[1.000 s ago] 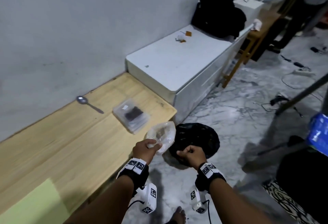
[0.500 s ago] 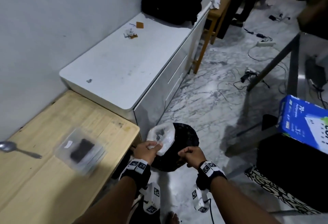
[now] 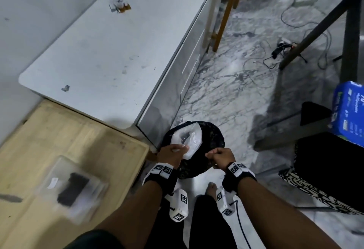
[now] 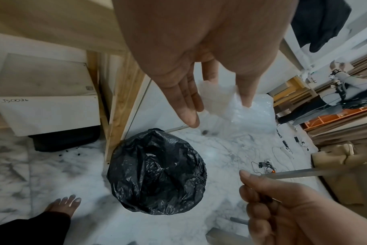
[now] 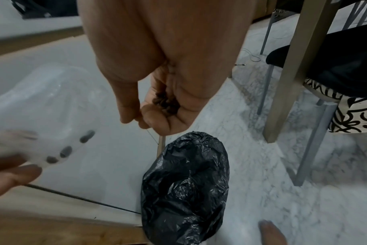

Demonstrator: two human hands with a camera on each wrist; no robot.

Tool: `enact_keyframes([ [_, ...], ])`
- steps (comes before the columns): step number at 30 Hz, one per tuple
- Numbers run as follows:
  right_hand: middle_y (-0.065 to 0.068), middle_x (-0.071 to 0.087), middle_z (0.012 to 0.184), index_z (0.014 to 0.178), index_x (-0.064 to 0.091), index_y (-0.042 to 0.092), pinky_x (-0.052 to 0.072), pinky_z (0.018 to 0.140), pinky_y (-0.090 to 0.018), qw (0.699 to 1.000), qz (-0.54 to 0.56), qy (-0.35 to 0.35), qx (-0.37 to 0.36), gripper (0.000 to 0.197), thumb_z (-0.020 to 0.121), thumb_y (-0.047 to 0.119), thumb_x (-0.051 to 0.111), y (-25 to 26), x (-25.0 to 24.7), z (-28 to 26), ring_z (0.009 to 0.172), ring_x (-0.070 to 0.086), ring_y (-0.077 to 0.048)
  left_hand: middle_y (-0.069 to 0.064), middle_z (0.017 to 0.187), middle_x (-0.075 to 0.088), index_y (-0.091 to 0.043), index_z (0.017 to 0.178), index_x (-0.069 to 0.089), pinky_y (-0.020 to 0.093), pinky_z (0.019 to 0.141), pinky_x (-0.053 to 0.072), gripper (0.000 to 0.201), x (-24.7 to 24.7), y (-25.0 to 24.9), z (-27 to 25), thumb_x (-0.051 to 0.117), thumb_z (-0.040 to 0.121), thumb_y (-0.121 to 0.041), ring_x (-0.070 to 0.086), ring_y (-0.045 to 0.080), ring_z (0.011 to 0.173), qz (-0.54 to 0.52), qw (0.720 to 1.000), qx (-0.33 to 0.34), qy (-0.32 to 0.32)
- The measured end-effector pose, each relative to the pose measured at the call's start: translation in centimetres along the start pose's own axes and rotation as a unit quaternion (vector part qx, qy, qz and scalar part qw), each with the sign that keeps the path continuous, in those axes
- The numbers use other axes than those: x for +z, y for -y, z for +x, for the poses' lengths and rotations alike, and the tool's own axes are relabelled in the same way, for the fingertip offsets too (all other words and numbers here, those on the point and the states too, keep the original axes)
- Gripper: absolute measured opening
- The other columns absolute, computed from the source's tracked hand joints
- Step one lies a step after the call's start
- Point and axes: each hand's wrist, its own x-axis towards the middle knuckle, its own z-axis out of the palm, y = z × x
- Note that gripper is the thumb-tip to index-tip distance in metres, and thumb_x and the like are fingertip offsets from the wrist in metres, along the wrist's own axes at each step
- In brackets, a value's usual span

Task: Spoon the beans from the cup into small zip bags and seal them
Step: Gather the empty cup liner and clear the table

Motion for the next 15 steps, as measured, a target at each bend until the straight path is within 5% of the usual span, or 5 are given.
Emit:
enact_keyframes([
  [3,-0.006,0.060,0.055,0.068,0.067,0.008,0.047,0.046,-0.024,1.000,0.003,0.008,0.013,0.016,0.079,0.006,0.077,-0.3,0.3,2.6,0.046,0.054,-0.016,0.014,0.081,0.074,-0.026,0.072,0.072,0.038,0.072,0.054,0.041,1.0,-0.1,1.1,0.082,0.047,-0.057,0.066,0.027,0.068,-0.008,1.000,-0.025,0.013],
  [8,-0.007,0.059,0.056,0.070,0.065,0.007,0.045,0.039,-0.020,0.999,0.002,0.027,0.021,0.015,0.081,0.002,0.074,-0.7,1.1,6.6,0.039,0.052,-0.011,0.011,0.093,0.073,-0.026,0.079,0.070,0.045,0.085,0.058,0.031,2.6,1.2,3.1,0.084,0.061,-0.046,0.070,0.028,0.087,-0.002,0.999,-0.042,0.002],
  [12,-0.013,0.064,0.067,0.069,0.065,0.010,0.058,0.058,-0.035,0.999,-0.012,0.033,0.005,0.017,0.081,0.001,0.074,-1.8,2.3,10.5,0.056,0.058,-0.020,0.012,0.092,0.073,-0.029,0.080,0.069,0.044,0.083,0.059,0.046,4.1,3.6,5.5,0.081,0.048,-0.060,0.070,0.031,0.087,0.000,0.998,-0.059,-0.020],
  [15,-0.010,0.068,0.070,0.072,0.068,0.013,0.062,0.071,-0.043,0.998,-0.032,0.043,0.014,0.014,0.078,0.005,0.079,-3.1,3.0,13.0,0.061,0.063,-0.024,0.010,0.090,0.072,-0.027,0.082,0.069,0.039,0.079,0.059,0.035,4.9,4.6,6.4,0.083,0.061,-0.051,0.070,0.027,0.081,0.006,0.998,-0.061,-0.025],
])
